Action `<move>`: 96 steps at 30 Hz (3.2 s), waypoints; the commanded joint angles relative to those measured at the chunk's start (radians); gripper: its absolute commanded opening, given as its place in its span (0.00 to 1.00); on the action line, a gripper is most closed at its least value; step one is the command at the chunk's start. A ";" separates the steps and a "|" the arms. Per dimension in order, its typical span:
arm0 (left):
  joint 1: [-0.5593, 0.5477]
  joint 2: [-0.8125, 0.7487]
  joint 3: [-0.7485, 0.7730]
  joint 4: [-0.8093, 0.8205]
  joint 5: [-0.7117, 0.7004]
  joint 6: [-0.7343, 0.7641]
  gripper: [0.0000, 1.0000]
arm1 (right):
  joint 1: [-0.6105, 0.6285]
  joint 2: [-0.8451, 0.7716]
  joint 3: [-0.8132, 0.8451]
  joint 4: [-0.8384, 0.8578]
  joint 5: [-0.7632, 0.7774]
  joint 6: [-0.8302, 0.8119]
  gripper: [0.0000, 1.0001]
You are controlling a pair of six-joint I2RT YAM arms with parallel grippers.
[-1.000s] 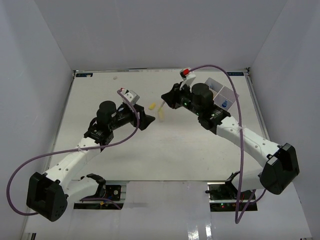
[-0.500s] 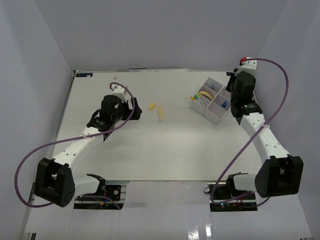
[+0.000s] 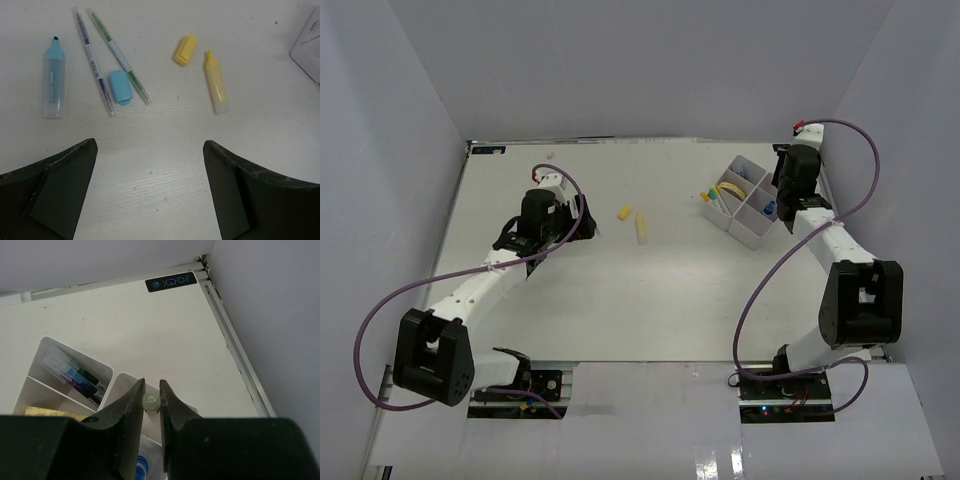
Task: Sort the stationery into containers
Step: Place the stationery in the storage box, then pick up the pen from the center of the board, then place the pen in the storage box.
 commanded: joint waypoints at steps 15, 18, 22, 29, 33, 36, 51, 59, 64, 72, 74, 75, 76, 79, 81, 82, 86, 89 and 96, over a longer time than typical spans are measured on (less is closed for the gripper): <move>0.010 0.088 0.097 -0.096 -0.015 -0.068 0.98 | -0.016 -0.301 -0.067 -0.075 -0.190 0.071 0.77; 0.010 0.137 0.132 -0.127 -0.021 -0.112 0.98 | -0.016 -0.452 -0.144 -0.078 -0.292 0.128 0.87; 0.010 0.194 0.168 -0.147 -0.074 -0.146 0.94 | -0.016 -0.635 -0.329 -0.051 -0.435 0.208 0.98; 0.029 0.342 0.302 -0.178 -0.220 -0.168 0.76 | -0.016 -0.721 -0.516 0.006 -0.538 0.249 0.98; 0.046 0.454 0.417 -0.224 -0.248 -0.180 0.67 | 0.015 -0.752 -0.559 0.012 -0.514 0.222 0.98; 0.052 0.535 0.488 -0.241 -0.243 -0.181 0.61 | 0.049 -0.775 -0.569 0.011 -0.492 0.203 0.98; 0.061 0.772 0.617 -0.291 -0.268 -0.168 0.52 | 0.087 -0.792 -0.562 -0.009 -0.474 0.182 0.99; 0.061 0.752 0.626 -0.298 -0.271 -0.145 0.17 | 0.087 -0.795 -0.556 -0.029 -0.477 0.177 1.00; 0.053 0.639 0.600 -0.269 -0.243 -0.078 0.05 | 0.087 -0.795 -0.540 -0.047 -0.513 0.163 1.00; -0.020 0.190 0.345 -0.033 0.068 0.163 0.03 | 0.101 -0.737 -0.416 -0.124 -0.743 0.218 0.93; -0.034 0.099 0.275 0.024 0.164 0.197 0.04 | 0.127 -0.720 -0.387 -0.132 -0.759 0.239 0.91; -0.043 0.023 0.217 0.063 0.241 0.213 0.05 | 0.165 -0.704 -0.356 -0.133 -0.753 0.254 0.91; -0.052 -0.010 0.191 0.080 0.293 0.251 0.05 | 0.190 -0.697 -0.342 -0.127 -0.738 0.262 0.91; -0.066 -0.120 0.081 0.147 0.443 0.289 0.08 | 0.306 -0.642 -0.278 -0.107 -0.698 0.286 0.91; -0.072 -0.164 0.036 0.191 0.482 0.314 0.08 | 0.395 -0.602 -0.240 -0.100 -0.678 0.298 0.91; -0.076 -0.182 0.005 0.198 0.510 0.316 0.09 | 0.426 -0.559 -0.203 -0.094 -0.658 0.309 0.91; -0.077 -0.253 -0.045 0.216 0.557 0.317 0.10 | 0.552 -0.445 -0.100 -0.060 -0.633 0.343 0.88; -0.079 -0.285 -0.082 0.245 0.571 0.302 0.10 | 0.613 -0.356 -0.016 -0.051 -0.609 0.354 0.87; -0.079 -0.337 -0.154 0.328 0.605 0.240 0.11 | 0.695 -0.162 0.104 0.008 -0.579 0.389 0.83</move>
